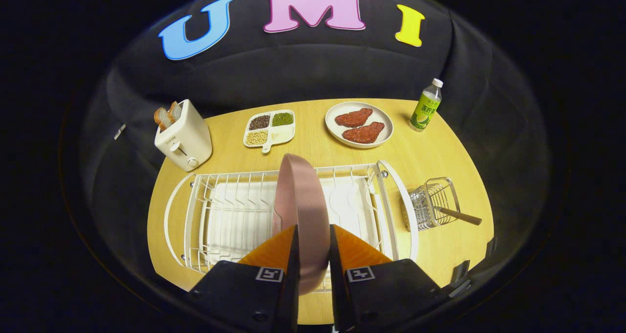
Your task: Take the plate from the dish rack, then take the spoon from the basket and place it into the plate.
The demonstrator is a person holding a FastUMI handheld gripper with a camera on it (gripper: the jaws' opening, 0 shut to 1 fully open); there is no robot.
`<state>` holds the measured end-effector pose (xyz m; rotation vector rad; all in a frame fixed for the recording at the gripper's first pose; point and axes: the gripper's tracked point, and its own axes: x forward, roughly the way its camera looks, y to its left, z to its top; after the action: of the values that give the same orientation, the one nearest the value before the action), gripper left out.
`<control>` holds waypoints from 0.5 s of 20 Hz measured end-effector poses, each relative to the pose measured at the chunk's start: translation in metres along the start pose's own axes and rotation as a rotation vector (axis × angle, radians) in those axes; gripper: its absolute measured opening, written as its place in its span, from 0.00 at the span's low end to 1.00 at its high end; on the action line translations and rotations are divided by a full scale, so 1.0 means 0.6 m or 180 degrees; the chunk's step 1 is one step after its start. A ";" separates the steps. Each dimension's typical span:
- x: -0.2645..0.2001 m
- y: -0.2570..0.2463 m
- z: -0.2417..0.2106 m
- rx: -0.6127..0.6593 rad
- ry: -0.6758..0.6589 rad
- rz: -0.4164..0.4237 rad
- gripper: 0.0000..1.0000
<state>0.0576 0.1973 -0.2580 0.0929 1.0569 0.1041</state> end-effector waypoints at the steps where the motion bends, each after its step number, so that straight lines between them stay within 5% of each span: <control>1: -0.001 0.000 0.003 0.0003 0.0007 -0.0013 0.31; 10: -0.025 -0.007 0.050 -0.0503 -0.0423 -0.0526 0.22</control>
<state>0.0765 0.1906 -0.2311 -0.1289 0.9165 0.0311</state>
